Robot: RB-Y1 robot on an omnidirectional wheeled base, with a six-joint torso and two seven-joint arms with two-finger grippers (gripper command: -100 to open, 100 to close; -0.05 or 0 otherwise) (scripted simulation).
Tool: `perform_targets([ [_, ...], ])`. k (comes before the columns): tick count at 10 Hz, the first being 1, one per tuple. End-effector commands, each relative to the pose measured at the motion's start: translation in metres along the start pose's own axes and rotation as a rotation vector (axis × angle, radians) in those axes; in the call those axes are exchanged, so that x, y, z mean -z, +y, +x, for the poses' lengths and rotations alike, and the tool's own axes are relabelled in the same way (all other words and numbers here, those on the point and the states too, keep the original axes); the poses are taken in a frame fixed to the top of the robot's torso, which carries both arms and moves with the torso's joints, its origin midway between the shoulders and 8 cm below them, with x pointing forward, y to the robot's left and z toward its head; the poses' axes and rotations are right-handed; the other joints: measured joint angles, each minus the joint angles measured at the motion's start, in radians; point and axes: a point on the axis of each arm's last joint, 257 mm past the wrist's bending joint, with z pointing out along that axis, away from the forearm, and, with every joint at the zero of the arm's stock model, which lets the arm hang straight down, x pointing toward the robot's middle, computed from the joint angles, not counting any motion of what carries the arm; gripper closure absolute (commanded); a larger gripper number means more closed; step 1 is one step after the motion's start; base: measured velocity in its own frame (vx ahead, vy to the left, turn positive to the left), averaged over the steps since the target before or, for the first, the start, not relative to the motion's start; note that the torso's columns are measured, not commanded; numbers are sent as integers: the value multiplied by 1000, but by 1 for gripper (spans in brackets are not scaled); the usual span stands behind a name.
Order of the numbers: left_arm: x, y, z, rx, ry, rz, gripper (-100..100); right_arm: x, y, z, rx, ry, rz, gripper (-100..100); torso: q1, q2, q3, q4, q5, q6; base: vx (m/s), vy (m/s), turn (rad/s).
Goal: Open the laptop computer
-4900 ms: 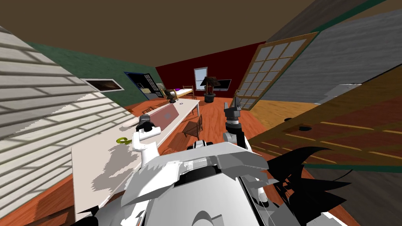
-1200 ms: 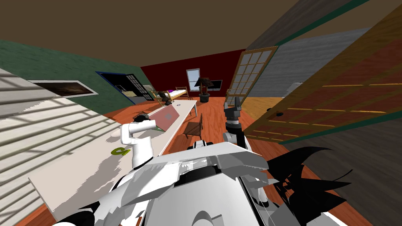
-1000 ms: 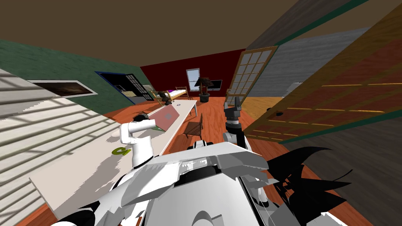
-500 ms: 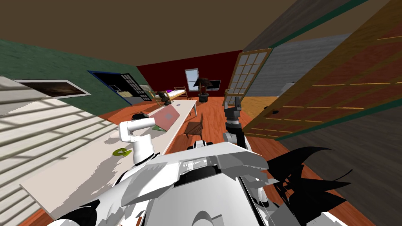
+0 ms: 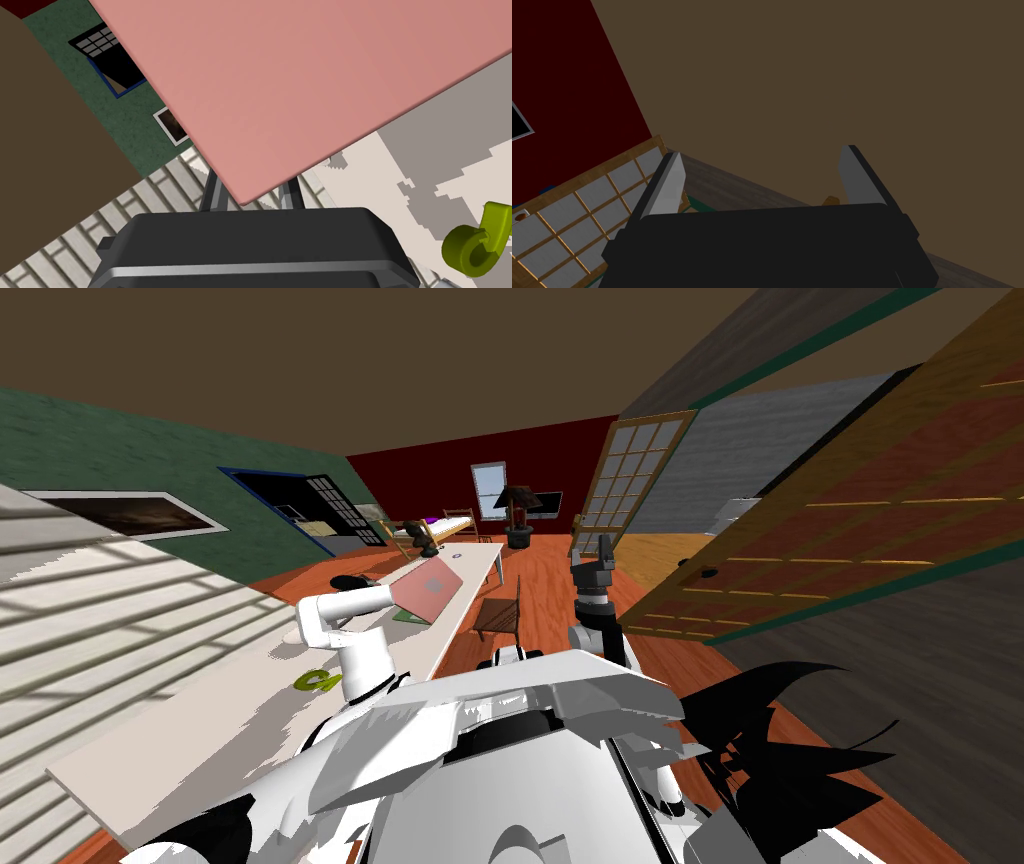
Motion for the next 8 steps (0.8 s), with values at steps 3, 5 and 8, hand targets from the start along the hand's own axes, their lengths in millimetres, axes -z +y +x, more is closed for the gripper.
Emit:
perform_targets([
  [3,2,35,21,30,61,-125,100,0,0,0,0,0,0,0,-2,-2,-1,-2,0,3,20,82,-9],
  [5,4,43,28,43,83,-160,100,0,0,0,0,0,0,0,-7,-2,-1,-1,-2,3,6,43,-2],
  [8,9,55,41,66,128,-222,100,0,0,0,0,0,0,0,-4,-3,-2,-2,0,4,19,81,-12],
])
